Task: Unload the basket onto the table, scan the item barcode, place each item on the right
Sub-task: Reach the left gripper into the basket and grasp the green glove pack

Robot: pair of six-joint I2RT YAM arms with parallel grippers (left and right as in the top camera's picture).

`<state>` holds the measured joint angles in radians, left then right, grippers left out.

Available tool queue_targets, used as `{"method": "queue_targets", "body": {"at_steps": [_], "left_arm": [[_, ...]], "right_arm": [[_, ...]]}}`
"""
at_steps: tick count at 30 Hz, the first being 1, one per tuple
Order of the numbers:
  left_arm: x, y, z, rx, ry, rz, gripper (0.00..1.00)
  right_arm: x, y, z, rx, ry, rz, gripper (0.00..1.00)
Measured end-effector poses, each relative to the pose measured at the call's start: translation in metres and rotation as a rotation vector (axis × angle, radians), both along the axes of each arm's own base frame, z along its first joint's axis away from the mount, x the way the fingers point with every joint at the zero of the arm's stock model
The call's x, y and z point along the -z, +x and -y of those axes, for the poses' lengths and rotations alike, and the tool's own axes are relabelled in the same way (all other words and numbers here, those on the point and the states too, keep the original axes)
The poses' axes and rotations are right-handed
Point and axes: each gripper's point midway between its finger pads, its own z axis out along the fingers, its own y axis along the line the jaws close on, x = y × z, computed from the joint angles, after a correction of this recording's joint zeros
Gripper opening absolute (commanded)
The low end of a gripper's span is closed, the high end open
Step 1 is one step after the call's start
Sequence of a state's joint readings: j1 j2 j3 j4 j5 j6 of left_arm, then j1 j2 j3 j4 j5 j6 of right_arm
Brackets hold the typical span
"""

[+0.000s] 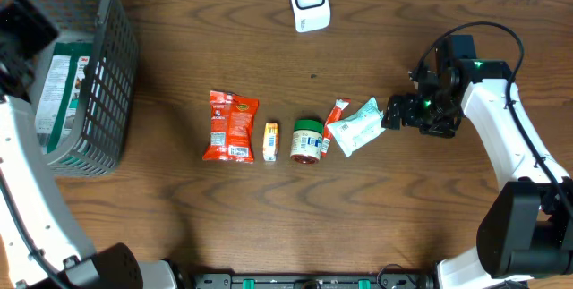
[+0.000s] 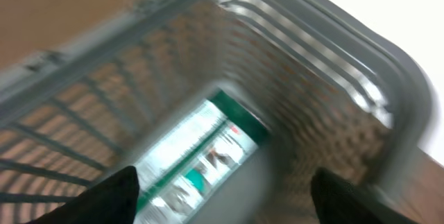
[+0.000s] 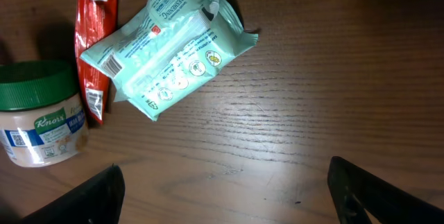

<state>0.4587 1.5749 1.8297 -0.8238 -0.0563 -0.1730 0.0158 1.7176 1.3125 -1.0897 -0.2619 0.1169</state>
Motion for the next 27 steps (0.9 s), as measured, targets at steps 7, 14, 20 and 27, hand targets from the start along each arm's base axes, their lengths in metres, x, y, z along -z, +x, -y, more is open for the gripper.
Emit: {"method": "queue_targets", "body": {"at_steps": [7, 14, 20, 27], "left_arm": [[0.072, 0.016, -0.058, -0.093, 0.032, -0.188, 0.98], [0.182, 0.034, -0.067, 0.086, -0.058, -0.438, 0.98], [0.223, 0.039, -0.061, 0.204, -0.121, -0.496, 0.98], [0.255, 0.04, -0.058, 0.255, -0.159, -0.549, 0.98]], "right_arm": [[0.0, 0.0, 0.0, 0.0, 0.0, -0.002, 0.96], [0.0, -0.001, 0.0, 0.0, 0.0, -0.002, 0.99], [0.0, 0.0, 0.0, 0.0, 0.0, -0.002, 0.99], [0.0, -0.001, 0.0, 0.0, 0.0, -0.002, 0.99]]}}
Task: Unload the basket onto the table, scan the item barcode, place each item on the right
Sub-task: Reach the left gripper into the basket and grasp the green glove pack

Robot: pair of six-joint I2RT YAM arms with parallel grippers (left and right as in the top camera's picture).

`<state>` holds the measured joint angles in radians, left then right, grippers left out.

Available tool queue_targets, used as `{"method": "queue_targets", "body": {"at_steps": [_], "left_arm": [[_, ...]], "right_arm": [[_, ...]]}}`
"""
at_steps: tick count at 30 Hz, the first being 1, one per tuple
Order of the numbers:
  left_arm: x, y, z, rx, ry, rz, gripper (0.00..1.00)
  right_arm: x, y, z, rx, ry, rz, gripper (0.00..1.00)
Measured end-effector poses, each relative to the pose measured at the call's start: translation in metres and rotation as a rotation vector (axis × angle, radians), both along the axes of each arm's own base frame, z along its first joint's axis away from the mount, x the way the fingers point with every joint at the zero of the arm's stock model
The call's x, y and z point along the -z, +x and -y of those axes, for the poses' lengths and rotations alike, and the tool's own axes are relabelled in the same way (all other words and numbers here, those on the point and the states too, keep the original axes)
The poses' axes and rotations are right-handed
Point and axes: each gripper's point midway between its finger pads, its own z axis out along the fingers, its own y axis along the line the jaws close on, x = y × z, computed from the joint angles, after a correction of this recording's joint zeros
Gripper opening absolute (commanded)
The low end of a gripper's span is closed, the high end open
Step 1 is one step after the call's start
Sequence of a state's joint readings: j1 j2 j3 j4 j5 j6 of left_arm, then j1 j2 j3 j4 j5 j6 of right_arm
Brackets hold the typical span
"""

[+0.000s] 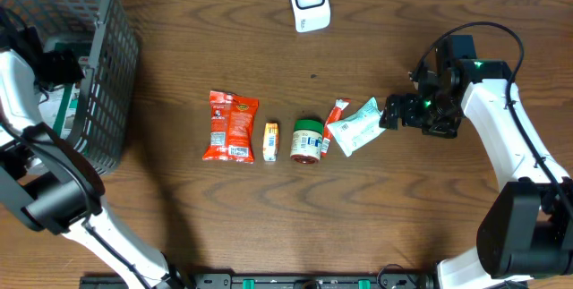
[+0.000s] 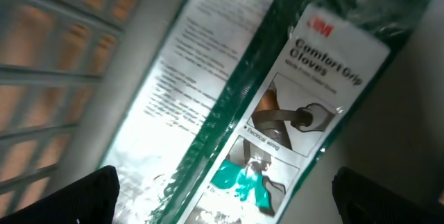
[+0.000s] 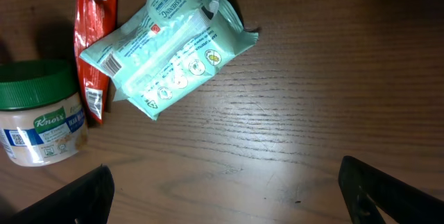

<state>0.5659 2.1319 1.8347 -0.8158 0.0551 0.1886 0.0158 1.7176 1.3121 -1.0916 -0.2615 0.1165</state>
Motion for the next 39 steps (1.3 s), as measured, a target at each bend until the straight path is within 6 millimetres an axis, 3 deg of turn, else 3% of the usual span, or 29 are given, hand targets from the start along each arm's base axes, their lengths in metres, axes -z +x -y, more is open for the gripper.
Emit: {"method": "queue_targets", "body": {"at_steps": [7, 11, 16, 17, 19, 21, 23, 30, 32, 35, 39], "left_arm": [[0.062, -0.008, 0.006, 0.006, -0.078, -0.119, 0.98], [0.063, -0.007, 0.005, 0.013, -0.078, -0.119, 1.0], [0.064, -0.008, 0.005, 0.019, -0.077, -0.128, 0.86], [0.064, -0.008, 0.005, 0.02, -0.077, -0.129, 0.82], [0.064, -0.009, 0.005, 0.021, -0.076, -0.135, 0.51], [0.064, -0.011, 0.004, 0.018, -0.074, -0.144, 0.35], [0.064, -0.012, 0.003, 0.016, -0.073, -0.146, 0.07], [0.059, -0.011, 0.001, 0.0, -0.073, -0.14, 0.07], [0.055, -0.009, 0.0, -0.019, -0.078, -0.129, 0.07], [0.029, 0.003, -0.006, -0.061, -0.056, -0.049, 0.07], [-0.06, 0.02, -0.014, -0.092, 0.042, 0.163, 0.07]], "right_arm": [[0.0, 0.0, 0.0, 0.0, 0.0, -0.001, 0.99], [0.0, -0.002, 0.0, 0.0, 0.0, -0.008, 0.99], [0.0, -0.002, 0.0, 0.0, 0.0, -0.008, 0.99], [0.0, -0.002, 0.0, 0.0, 0.0, -0.008, 0.99], [0.0, -0.002, 0.0, 0.0, 0.0, -0.008, 0.99], [0.0, -0.002, 0.0, 0.0, 0.0, -0.008, 0.99], [0.0, -0.002, 0.0, 0.0, 0.0, -0.008, 0.99], [0.0, -0.002, 0.0, 0.0, 0.0, -0.008, 0.99], [0.0, -0.002, 0.0, 0.0, 0.0, -0.008, 0.99], [0.0, -0.002, 0.0, 0.0, 0.0, -0.008, 0.99], [0.0, -0.002, 0.0, 0.0, 0.0, -0.008, 0.99]]}}
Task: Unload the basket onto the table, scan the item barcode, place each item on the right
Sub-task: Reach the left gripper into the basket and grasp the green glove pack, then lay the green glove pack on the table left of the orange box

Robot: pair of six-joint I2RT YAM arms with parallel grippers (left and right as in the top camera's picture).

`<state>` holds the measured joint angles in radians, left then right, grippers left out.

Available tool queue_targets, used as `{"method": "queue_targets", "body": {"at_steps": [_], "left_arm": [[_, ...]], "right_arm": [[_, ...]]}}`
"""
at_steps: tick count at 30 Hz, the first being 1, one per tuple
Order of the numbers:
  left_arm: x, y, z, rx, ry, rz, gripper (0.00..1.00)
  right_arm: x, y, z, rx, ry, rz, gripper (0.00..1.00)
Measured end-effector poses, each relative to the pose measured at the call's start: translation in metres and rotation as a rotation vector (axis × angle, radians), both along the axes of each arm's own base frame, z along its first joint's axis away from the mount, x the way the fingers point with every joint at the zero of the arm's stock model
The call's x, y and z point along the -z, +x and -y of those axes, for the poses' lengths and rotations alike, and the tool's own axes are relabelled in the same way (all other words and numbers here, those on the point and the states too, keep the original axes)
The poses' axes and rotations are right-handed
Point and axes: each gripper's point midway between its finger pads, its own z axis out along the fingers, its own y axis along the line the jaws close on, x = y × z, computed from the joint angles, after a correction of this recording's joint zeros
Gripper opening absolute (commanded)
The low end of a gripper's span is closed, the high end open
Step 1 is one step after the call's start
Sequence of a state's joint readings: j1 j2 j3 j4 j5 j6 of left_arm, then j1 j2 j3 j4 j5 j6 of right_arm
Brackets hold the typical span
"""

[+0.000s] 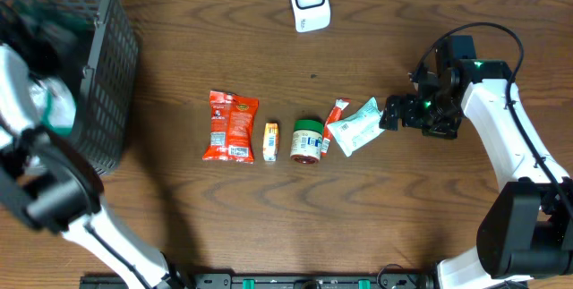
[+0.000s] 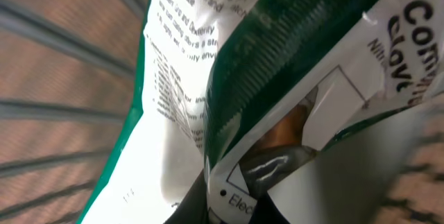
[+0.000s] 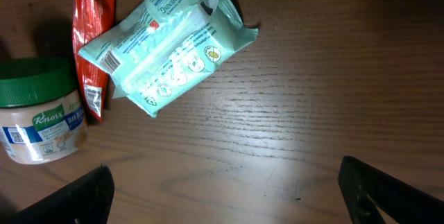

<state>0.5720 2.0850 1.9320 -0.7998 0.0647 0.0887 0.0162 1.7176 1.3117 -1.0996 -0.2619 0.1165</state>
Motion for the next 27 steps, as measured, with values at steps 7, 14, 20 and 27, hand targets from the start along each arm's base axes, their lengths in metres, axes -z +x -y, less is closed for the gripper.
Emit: {"method": "queue_targets", "body": {"at_steps": [7, 14, 20, 27], "left_arm": [[-0.267, -0.06, 0.044, -0.049, 0.253, 0.529, 0.07], [-0.322, -0.126, 0.139, 0.047, 0.194, 0.632, 0.07], [-0.291, -0.134, 0.225, 0.246, -0.014, 0.531, 0.07], [-0.21, -0.13, 0.292, 0.321, -0.228, 0.274, 0.07]], "right_arm": [[0.0, 0.001, 0.0, 0.0, 0.0, 0.006, 0.99], [0.0, 0.003, 0.0, 0.0, 0.0, 0.011, 0.99], [0.0, 0.002, 0.0, 0.0, 0.0, 0.01, 0.99], [0.0, 0.002, 0.0, 0.0, 0.0, 0.008, 0.99]]}}
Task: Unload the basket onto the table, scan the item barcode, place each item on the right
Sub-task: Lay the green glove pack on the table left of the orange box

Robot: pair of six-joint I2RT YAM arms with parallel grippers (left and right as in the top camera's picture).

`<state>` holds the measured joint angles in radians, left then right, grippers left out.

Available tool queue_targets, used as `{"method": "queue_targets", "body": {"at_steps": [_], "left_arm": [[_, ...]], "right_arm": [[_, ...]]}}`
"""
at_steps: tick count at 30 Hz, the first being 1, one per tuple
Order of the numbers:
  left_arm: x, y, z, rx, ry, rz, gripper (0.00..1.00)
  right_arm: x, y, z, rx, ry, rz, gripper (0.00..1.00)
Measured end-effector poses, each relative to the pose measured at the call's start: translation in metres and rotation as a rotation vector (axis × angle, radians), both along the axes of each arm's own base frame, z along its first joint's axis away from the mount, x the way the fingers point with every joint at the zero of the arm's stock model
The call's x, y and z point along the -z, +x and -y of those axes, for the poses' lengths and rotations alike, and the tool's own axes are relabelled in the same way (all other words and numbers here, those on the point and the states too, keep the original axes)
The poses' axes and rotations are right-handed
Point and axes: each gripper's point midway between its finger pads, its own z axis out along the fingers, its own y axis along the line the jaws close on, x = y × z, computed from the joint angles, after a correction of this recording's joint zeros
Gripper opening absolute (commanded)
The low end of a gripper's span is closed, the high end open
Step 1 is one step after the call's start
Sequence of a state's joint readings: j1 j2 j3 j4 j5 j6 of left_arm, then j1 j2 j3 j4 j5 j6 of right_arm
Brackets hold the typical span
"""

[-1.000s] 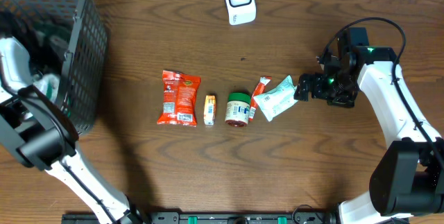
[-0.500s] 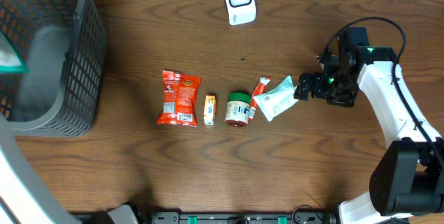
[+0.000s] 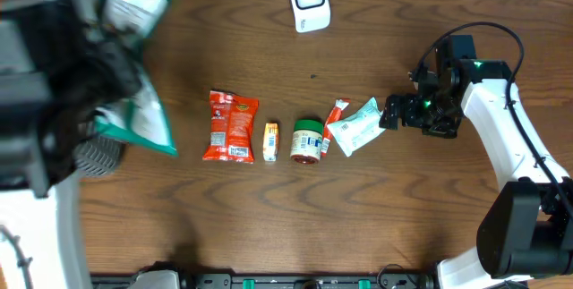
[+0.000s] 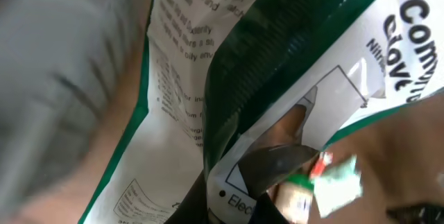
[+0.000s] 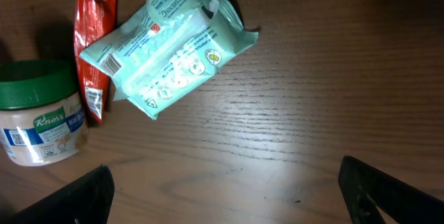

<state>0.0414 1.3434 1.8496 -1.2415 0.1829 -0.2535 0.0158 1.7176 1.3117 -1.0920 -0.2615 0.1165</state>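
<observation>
A green-and-white 3M Comfort Grip Gloves pack (image 4: 229,78) fills the left wrist view, with my left gripper (image 4: 229,207) shut on its lower edge. In the overhead view the pack (image 3: 139,123) hangs high above the table's left side, blurred and close to the camera. The white barcode scanner (image 3: 309,1) stands at the back centre. My right gripper (image 5: 229,203) is open low over bare wood, just right of a mint wipes pack (image 5: 166,44).
A red snack bag (image 3: 230,126), a small yellow box (image 3: 270,141), a Knorr jar (image 3: 307,140), a red sachet (image 3: 336,117) and the wipes pack (image 3: 356,125) lie in a row mid-table. A corner of the grey basket (image 3: 94,157) shows under my left arm.
My left gripper, shut on the glove pack down in the basket, now holds it high above the table, outside the basket. The right arm has not moved.
My left gripper was open above the basket with the glove pack lying inside. Then it was close over the pack, still open. Then it was shut on the pack in the basket, and now the pack is up out of it. The right gripper stayed open by the wipes.
</observation>
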Motion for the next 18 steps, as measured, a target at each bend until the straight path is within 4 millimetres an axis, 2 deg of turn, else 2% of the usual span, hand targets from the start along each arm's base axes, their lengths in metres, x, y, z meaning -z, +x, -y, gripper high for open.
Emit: {"method": "queue_targets", "body": {"at_steps": [4, 7, 9, 13, 18], "left_arm": [[0.076, 0.009, 0.027, 0.04, -0.028, -0.224, 0.07], [0.137, 0.014, 0.041, 0.058, -0.029, -0.385, 0.07], [0.171, 0.014, 0.05, 0.07, -0.024, -0.473, 0.07], [0.217, 0.018, 0.066, 0.098, -0.009, -0.581, 0.07], [0.248, 0.032, 0.083, 0.121, 0.001, -0.621, 0.1]], "right_arm": [[0.0, 0.0, 0.0, 0.0, 0.0, 0.0, 0.99], [0.0, -0.001, 0.0, 0.0, 0.0, -0.002, 0.99], [0.0, -0.001, 0.0, 0.0, 0.0, -0.004, 0.99], [0.0, -0.001, 0.0, 0.0, 0.0, -0.004, 0.99], [0.0, -0.001, 0.0, 0.0, 0.0, -0.004, 0.99]]}}
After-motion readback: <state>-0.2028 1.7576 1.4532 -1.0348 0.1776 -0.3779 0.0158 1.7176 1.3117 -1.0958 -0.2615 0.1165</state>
